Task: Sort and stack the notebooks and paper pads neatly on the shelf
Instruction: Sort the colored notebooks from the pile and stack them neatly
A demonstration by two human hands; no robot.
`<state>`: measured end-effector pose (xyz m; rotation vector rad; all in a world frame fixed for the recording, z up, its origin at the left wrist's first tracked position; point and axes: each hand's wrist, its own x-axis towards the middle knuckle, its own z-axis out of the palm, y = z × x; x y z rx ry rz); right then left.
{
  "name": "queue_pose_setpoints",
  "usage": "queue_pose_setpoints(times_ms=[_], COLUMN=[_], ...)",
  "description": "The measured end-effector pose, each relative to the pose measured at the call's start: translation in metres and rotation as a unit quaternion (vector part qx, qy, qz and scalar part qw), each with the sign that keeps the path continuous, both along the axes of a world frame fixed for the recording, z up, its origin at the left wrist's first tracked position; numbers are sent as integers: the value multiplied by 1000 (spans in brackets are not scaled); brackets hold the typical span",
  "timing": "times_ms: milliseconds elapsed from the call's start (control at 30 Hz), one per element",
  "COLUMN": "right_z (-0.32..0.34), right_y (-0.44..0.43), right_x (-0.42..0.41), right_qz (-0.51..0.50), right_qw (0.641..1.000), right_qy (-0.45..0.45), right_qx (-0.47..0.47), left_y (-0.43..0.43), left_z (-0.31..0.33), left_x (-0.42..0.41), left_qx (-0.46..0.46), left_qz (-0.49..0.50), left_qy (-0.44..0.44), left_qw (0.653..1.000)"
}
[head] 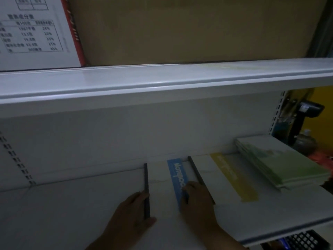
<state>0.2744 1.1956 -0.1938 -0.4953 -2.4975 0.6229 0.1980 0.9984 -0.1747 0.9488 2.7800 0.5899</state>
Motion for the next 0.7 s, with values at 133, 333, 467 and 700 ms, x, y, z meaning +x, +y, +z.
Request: queue_pose_setpoints(times_ms=[133,333,467,700], right_z=[-2,4,33,91], right_y=[-2,-8,-18,-197], right_x=[-1,0,0,-26], right_qz=[-16,-30,-11,201], right_qw=[998,983,967,893], right_qy=[-19,-111,-199,-288], right_qx=[59,144,162,280], left_y=[1,6,-22,-218], left_z=[0,8,25,83], left_x=[2,4,11,-22], left_qx=[-2,-6,-4,-97], left_qz=[-5,3,-66,40], left_qy=[8,3,-30,83], left_qw=[1000,1000,997,991])
